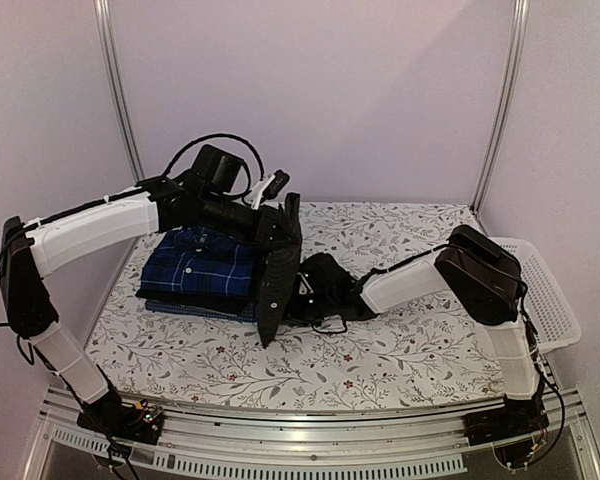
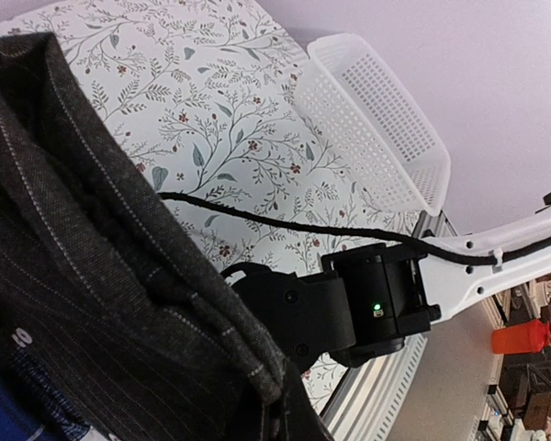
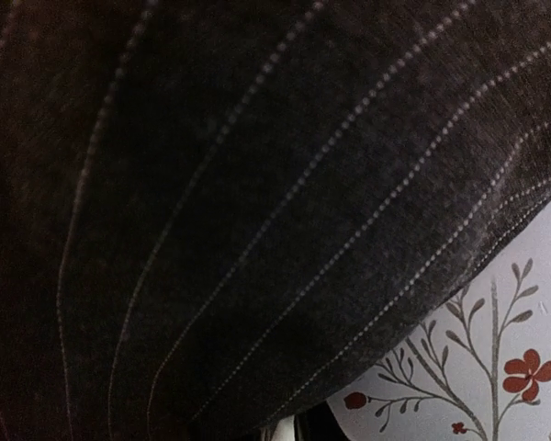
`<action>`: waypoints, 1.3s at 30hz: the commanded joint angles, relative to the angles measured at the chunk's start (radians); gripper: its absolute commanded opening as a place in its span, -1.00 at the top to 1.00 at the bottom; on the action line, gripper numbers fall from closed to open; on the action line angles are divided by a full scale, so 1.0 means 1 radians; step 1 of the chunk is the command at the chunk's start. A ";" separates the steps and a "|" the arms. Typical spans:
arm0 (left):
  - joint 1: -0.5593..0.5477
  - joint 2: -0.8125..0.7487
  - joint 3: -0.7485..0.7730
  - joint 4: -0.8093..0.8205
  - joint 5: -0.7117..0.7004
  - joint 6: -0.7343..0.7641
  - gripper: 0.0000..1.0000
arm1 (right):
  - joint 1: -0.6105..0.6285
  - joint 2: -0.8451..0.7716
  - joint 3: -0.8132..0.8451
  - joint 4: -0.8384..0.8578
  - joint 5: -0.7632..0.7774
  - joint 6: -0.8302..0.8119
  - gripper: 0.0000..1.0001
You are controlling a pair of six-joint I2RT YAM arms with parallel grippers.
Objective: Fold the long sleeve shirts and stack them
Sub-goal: Turn over the square-folded shirt at the center of the board.
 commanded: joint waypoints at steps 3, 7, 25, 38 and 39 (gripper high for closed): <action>0.020 -0.031 -0.029 0.048 0.026 0.003 1.00 | -0.031 -0.069 -0.137 0.009 0.013 -0.011 0.73; 0.021 -0.030 -0.042 0.054 0.031 0.002 1.00 | -0.046 -0.138 -0.192 0.020 0.040 -0.036 0.70; 0.009 0.018 -0.037 0.101 0.013 -0.065 1.00 | -0.139 -0.485 -0.315 -0.188 0.096 -0.161 0.59; 0.007 0.013 -0.035 0.099 0.021 -0.063 1.00 | -0.137 -0.183 -0.202 -0.062 -0.037 -0.069 0.73; 0.006 0.014 -0.033 0.101 0.027 -0.061 1.00 | -0.137 -0.164 -0.198 -0.047 -0.042 -0.063 0.73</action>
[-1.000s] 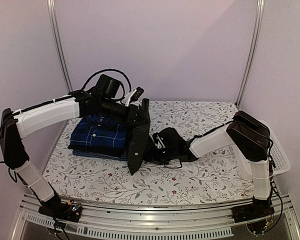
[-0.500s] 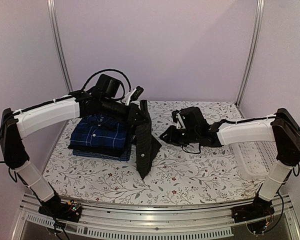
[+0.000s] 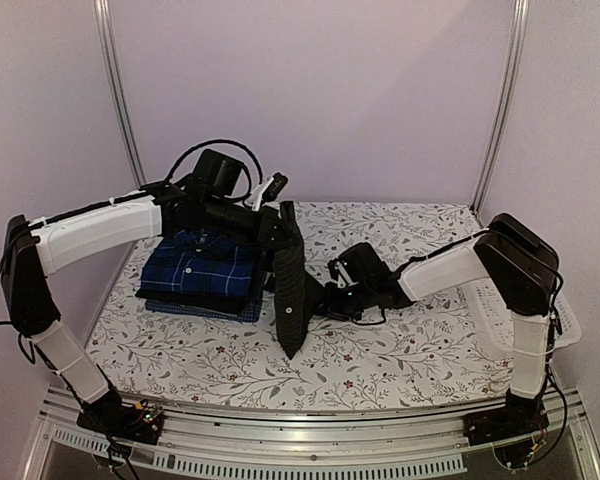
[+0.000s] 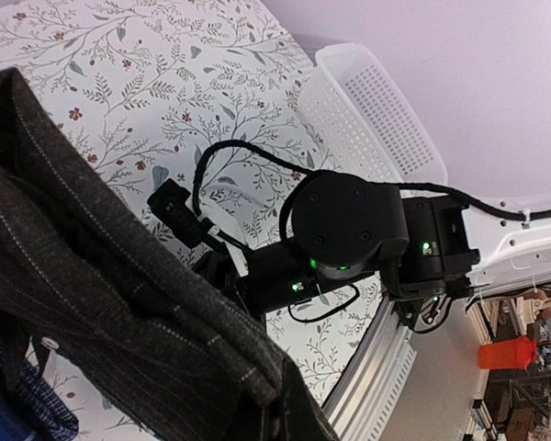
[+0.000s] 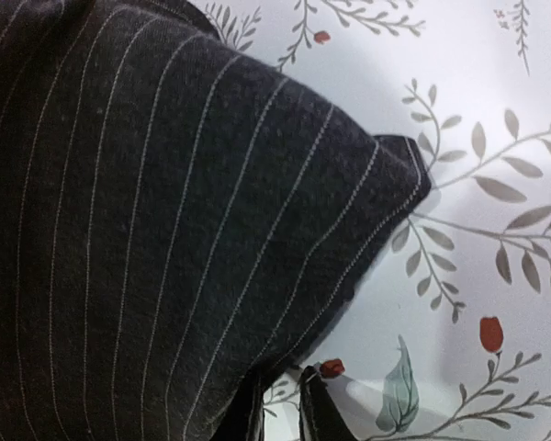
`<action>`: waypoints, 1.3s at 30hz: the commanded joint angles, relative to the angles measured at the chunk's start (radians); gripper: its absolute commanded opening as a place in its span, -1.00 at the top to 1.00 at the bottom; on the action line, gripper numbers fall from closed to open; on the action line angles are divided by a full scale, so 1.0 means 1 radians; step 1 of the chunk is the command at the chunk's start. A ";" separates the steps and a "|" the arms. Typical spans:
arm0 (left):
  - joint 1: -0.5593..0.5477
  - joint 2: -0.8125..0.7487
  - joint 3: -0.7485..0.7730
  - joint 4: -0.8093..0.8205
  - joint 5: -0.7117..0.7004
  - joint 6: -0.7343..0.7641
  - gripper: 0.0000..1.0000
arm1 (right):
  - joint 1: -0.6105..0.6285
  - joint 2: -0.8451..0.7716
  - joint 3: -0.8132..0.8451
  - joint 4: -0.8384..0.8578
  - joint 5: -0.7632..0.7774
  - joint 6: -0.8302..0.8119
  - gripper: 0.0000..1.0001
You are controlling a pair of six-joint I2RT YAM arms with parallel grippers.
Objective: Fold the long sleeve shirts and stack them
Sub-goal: Turn over the square-folded shirt at the center of the board.
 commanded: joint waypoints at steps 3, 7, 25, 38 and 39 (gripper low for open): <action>-0.007 0.009 0.021 0.038 0.039 0.015 1.00 | 0.004 0.089 0.076 0.083 -0.045 0.060 0.73; -0.024 0.035 0.074 0.037 0.070 0.030 1.00 | 0.029 0.174 0.159 0.119 -0.076 0.095 0.72; -0.040 0.043 0.024 0.083 0.087 0.045 1.00 | 0.032 0.273 0.146 0.455 -0.110 0.194 0.56; -0.023 0.040 0.003 0.096 0.106 0.055 1.00 | -0.048 0.055 -0.040 0.432 -0.037 0.165 0.30; -0.022 0.044 0.002 0.100 0.105 0.055 1.00 | -0.057 0.033 -0.050 0.398 -0.037 0.148 0.28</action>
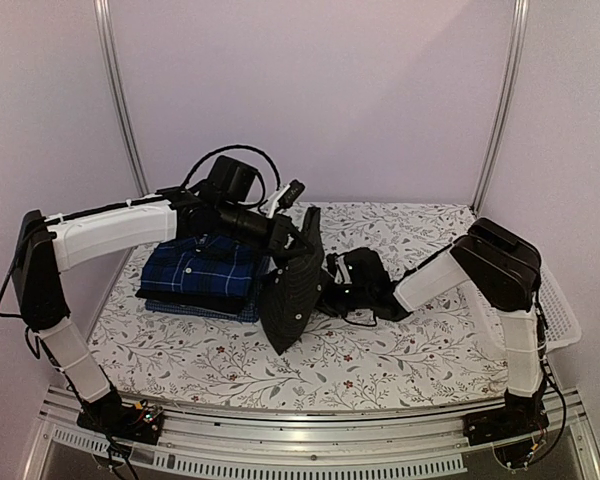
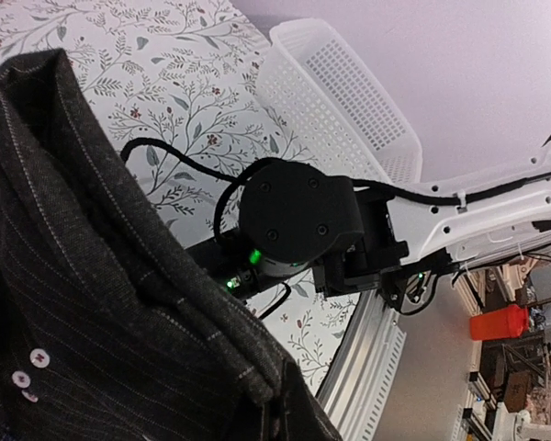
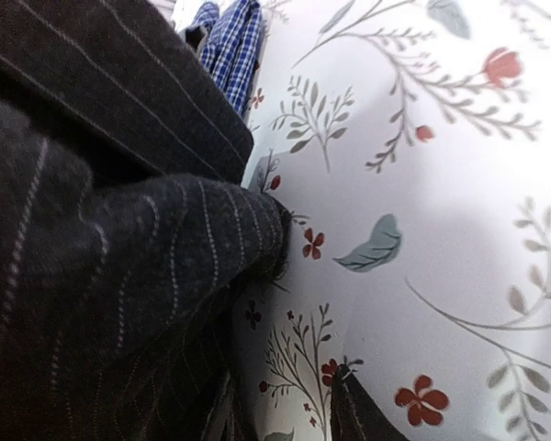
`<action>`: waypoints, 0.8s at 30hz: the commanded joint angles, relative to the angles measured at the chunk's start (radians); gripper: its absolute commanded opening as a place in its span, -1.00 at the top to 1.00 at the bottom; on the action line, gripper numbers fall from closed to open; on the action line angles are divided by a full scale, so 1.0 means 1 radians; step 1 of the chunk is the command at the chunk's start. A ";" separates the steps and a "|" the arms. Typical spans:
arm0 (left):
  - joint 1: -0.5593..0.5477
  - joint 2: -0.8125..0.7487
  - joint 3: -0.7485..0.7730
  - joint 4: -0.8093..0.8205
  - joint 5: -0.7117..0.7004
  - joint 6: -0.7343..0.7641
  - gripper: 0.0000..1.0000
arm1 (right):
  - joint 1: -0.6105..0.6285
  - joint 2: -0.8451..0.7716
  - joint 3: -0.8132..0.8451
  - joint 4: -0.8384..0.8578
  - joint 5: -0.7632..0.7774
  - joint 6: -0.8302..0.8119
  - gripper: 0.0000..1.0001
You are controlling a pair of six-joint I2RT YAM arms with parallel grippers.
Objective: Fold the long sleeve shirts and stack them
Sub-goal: Turn over the square-folded shirt at the center of the board.
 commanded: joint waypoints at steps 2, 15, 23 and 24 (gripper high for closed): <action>0.009 -0.012 -0.006 0.044 0.022 0.016 1.00 | -0.056 -0.182 -0.060 -0.157 0.072 -0.068 0.21; -0.207 0.542 0.481 -0.006 -0.098 -0.089 0.53 | -0.196 -0.843 -0.173 -0.806 0.353 -0.338 -0.34; -0.240 0.594 0.711 -0.153 -0.319 -0.134 -0.10 | -0.210 -0.925 -0.229 -0.896 0.331 -0.382 -0.44; -0.228 0.549 0.662 -0.148 -0.351 -0.152 -0.11 | -0.210 -0.921 -0.239 -0.889 0.297 -0.381 -0.44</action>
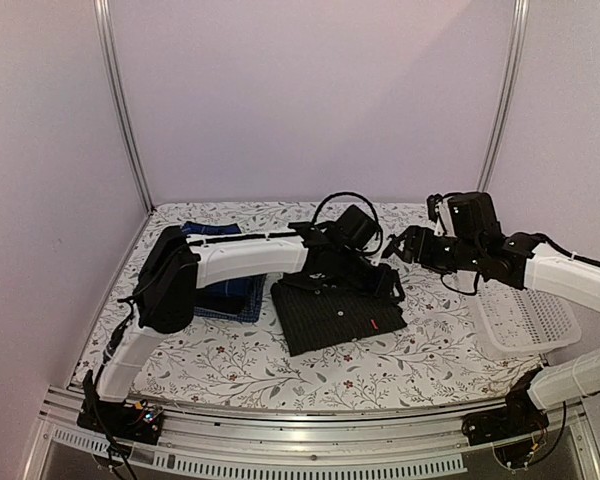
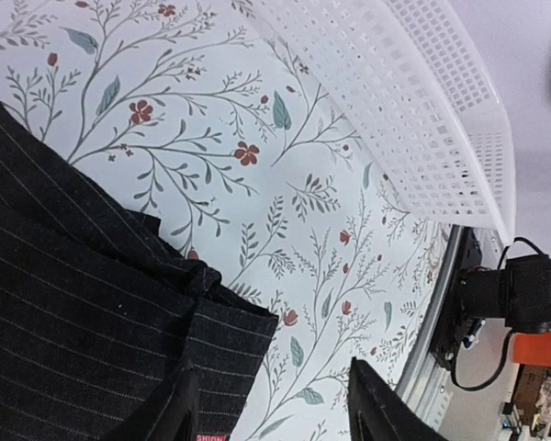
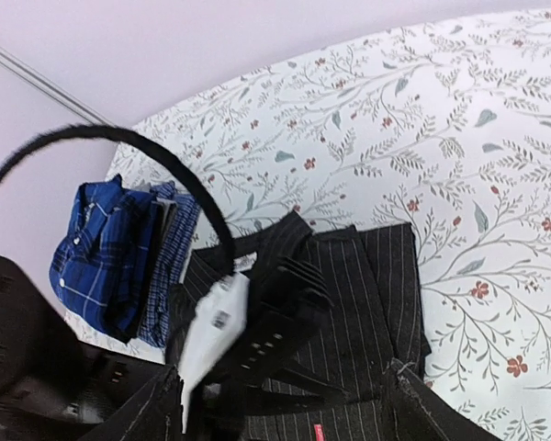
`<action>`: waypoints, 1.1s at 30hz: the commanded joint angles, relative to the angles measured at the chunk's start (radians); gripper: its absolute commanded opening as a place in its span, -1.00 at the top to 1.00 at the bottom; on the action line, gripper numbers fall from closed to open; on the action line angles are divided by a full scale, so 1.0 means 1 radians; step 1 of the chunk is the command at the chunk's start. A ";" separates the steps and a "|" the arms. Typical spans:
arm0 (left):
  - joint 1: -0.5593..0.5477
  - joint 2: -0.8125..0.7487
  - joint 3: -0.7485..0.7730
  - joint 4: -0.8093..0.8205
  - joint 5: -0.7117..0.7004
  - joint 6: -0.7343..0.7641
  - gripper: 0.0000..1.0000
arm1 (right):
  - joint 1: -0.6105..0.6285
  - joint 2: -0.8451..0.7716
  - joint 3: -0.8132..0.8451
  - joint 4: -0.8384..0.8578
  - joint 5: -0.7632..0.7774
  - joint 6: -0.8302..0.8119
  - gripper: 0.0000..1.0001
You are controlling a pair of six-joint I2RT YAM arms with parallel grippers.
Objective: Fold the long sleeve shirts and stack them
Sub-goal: Turn over the square-folded shirt at the center of the board.
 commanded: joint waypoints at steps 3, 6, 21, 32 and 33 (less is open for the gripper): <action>0.087 -0.341 -0.292 0.023 -0.212 -0.108 -0.11 | 0.005 0.049 -0.076 -0.068 -0.060 -0.034 -0.45; 0.122 -0.515 -0.542 0.102 -0.239 -0.167 -0.10 | 0.007 0.098 -0.072 -0.073 -0.075 -0.058 -0.45; 0.140 -0.768 -1.148 0.230 -0.210 -0.319 -0.02 | 0.027 0.253 -0.195 -0.010 -0.109 -0.078 0.02; 0.062 -0.670 -1.158 0.315 -0.123 -0.351 0.46 | 0.103 0.233 -0.354 0.045 -0.117 0.010 0.95; 0.052 -0.667 -1.162 0.315 -0.118 -0.357 0.55 | 0.117 0.214 -0.379 0.046 -0.116 0.030 0.96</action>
